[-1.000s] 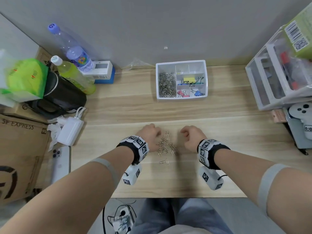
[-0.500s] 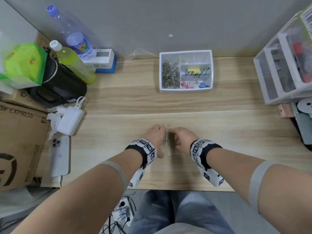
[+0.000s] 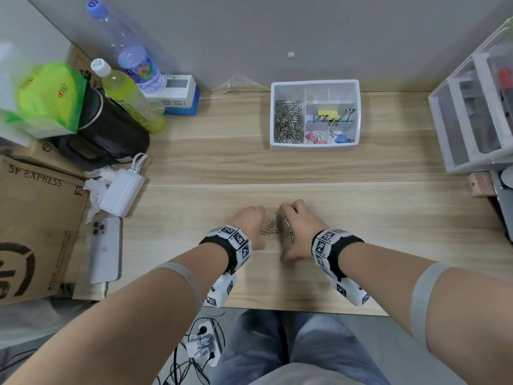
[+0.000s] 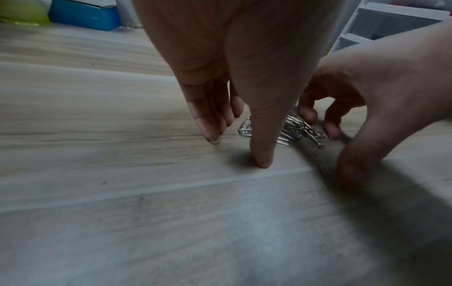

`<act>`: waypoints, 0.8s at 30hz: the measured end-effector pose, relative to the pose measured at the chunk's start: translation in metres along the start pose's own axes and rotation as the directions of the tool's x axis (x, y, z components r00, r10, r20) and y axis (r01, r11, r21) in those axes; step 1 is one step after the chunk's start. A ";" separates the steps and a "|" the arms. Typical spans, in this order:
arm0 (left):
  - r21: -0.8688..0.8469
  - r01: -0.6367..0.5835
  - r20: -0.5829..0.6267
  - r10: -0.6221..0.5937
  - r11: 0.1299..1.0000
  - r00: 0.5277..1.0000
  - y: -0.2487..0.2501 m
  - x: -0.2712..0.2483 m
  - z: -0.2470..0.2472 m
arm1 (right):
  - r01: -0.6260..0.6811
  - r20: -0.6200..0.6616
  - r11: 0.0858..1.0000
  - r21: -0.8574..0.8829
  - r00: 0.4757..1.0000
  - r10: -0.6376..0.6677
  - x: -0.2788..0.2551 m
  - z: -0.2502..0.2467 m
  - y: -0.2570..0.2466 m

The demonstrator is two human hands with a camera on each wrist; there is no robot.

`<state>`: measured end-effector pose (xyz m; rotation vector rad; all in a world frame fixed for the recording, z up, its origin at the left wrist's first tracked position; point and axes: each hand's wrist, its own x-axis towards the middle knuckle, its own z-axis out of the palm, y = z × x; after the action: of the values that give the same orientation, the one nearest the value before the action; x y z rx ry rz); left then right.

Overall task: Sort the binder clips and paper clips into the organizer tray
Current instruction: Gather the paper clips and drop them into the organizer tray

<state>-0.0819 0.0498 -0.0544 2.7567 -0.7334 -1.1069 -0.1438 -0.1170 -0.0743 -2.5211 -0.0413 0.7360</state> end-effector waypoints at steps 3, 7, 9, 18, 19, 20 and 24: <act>-0.029 -0.022 -0.005 0.022 0.999 1.000 0.009 0.005 0.000 | -0.019 0.002 1.000 -0.005 1.000 0.019 0.007 0.004 -0.003; -0.106 -0.066 -0.067 0.060 0.992 0.996 0.016 0.009 0.002 | -0.002 -0.032 0.995 0.101 0.999 0.005 0.009 0.002 0.000; -0.144 -0.061 -0.094 0.048 0.988 0.994 0.014 0.008 0.003 | -0.020 -0.044 0.989 0.145 0.999 0.027 0.008 -0.001 0.002; -0.026 0.014 0.014 -0.014 1.000 1.000 -0.007 0.000 -0.008 | -0.034 0.013 0.991 0.131 0.999 0.032 0.006 -0.013 0.011; -0.011 0.011 0.021 -0.011 1.000 1.000 -0.006 0.000 -0.007 | -0.039 0.020 0.991 0.127 0.999 0.037 0.007 -0.013 0.009; -0.006 0.006 0.027 -0.006 1.000 1.000 -0.004 0.000 -0.007 | -0.042 0.026 0.991 0.124 0.999 0.039 0.009 -0.012 0.007; -0.007 -0.034 0.005 0.034 0.999 0.999 0.010 0.004 -0.009 | -0.016 0.016 0.991 0.134 1.000 0.014 0.015 -0.008 -0.002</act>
<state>-0.0777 0.0381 -0.0476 2.7262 -0.7722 -1.1080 -0.1272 -0.1167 -0.0753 -2.3902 0.0214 0.7392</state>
